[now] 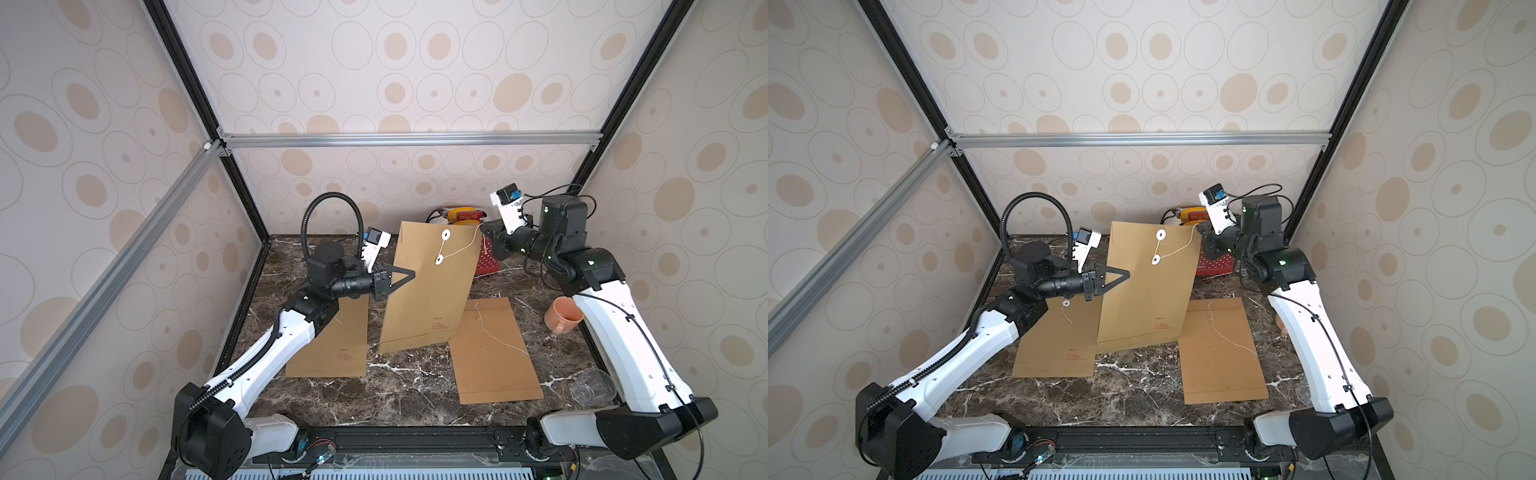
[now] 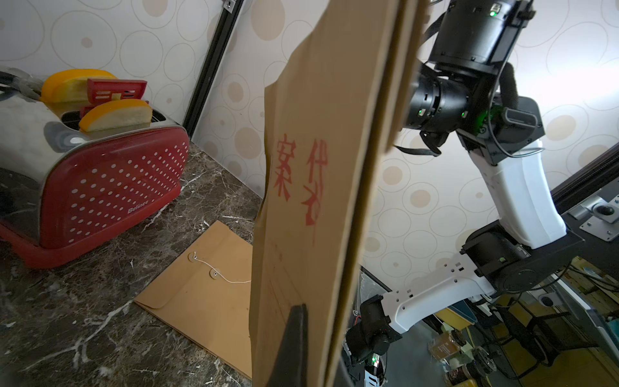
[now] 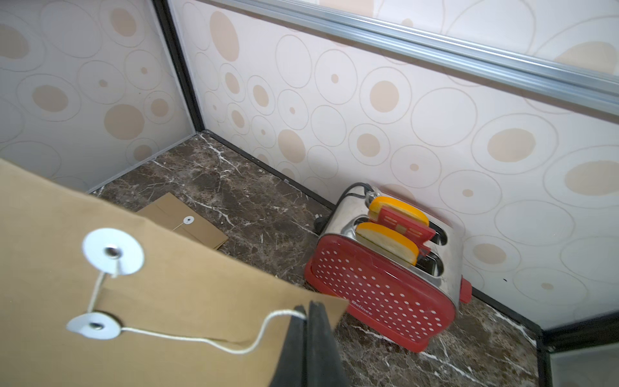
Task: Close the mouth of the file bag
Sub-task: Close the file bag.
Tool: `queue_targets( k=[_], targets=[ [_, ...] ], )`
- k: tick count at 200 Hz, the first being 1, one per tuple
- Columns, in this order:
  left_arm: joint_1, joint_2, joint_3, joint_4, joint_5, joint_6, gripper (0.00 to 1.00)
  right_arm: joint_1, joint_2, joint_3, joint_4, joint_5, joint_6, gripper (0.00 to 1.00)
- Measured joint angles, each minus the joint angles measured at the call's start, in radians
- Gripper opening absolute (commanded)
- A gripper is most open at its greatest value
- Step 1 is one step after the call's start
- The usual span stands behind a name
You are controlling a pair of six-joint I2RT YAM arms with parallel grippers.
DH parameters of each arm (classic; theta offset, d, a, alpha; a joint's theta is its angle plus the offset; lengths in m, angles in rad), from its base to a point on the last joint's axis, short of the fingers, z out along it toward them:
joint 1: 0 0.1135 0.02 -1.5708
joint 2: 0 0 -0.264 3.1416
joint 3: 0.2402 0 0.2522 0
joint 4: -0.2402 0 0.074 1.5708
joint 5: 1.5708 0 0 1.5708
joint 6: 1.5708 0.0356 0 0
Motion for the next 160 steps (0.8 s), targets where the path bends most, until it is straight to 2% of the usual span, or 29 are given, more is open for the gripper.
queue_targets(
  k=[39,96,160],
  targets=[
    [-0.005,0.007,0.009,-0.034,-0.004,0.016,0.0,0.051,0.028,0.052,0.0,0.009,-0.006,0.0],
    [-0.016,0.019,0.025,-0.079,-0.006,0.042,0.0,0.064,0.068,0.134,0.002,0.007,-0.001,0.0],
    [-0.021,0.026,0.025,-0.096,-0.006,0.057,0.0,0.134,0.088,0.167,-0.002,0.008,0.0,0.0]
  ],
)
